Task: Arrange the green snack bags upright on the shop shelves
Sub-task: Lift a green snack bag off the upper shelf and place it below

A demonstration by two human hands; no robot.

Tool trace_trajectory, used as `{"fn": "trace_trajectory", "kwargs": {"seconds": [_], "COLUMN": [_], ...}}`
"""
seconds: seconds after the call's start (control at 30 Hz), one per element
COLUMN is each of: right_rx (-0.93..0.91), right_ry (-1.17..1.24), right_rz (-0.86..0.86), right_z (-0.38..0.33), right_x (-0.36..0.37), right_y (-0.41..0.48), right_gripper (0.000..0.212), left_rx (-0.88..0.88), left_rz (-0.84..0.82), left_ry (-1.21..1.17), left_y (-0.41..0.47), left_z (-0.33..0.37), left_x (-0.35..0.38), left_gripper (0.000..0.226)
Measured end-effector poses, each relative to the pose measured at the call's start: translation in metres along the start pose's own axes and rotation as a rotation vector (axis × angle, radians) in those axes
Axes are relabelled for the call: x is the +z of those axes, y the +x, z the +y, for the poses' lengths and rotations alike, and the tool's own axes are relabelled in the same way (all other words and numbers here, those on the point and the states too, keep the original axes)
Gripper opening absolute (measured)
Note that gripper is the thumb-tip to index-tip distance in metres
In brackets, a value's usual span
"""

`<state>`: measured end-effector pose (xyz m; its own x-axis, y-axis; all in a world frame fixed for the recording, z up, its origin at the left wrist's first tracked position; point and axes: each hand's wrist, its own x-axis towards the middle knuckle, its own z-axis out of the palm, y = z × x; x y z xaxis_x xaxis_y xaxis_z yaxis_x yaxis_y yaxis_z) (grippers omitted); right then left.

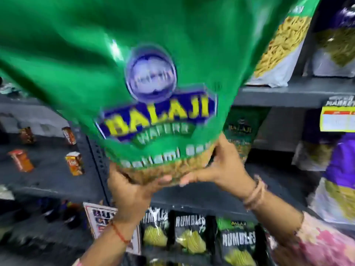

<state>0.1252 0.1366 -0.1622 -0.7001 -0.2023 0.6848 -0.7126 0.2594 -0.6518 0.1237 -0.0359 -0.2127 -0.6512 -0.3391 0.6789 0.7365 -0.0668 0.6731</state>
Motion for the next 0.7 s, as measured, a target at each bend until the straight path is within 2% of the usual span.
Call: {"fn": "trace_trajectory", "kwargs": {"seconds": [0.1, 0.3, 0.53, 0.7], "right_rx": [0.169, 0.468, 0.61, 0.649], "right_ry": [-0.016, -0.059, -0.049, -0.04], "right_rz": [-0.058, -0.023, 0.092, 0.146], "right_z": [0.052, 0.131, 0.194, 0.214], "right_x": [0.011, 0.035, 0.064, 0.081], "right_y": [-0.04, -0.07, -0.052, -0.038], "right_gripper": [0.087, 0.078, 0.078, 0.075], "left_rx": [-0.214, -0.44, -0.609, -0.63], "left_rz": [-0.145, -0.314, -0.407, -0.427], "left_ry": [0.096, 0.296, 0.295, 0.289], "left_y": [-0.037, -0.047, -0.002, 0.022], "left_z": [-0.037, -0.103, -0.175, -0.197], "left_x": [-0.017, -0.023, -0.025, -0.034], "left_gripper": [0.091, 0.053, 0.049, 0.047]}}
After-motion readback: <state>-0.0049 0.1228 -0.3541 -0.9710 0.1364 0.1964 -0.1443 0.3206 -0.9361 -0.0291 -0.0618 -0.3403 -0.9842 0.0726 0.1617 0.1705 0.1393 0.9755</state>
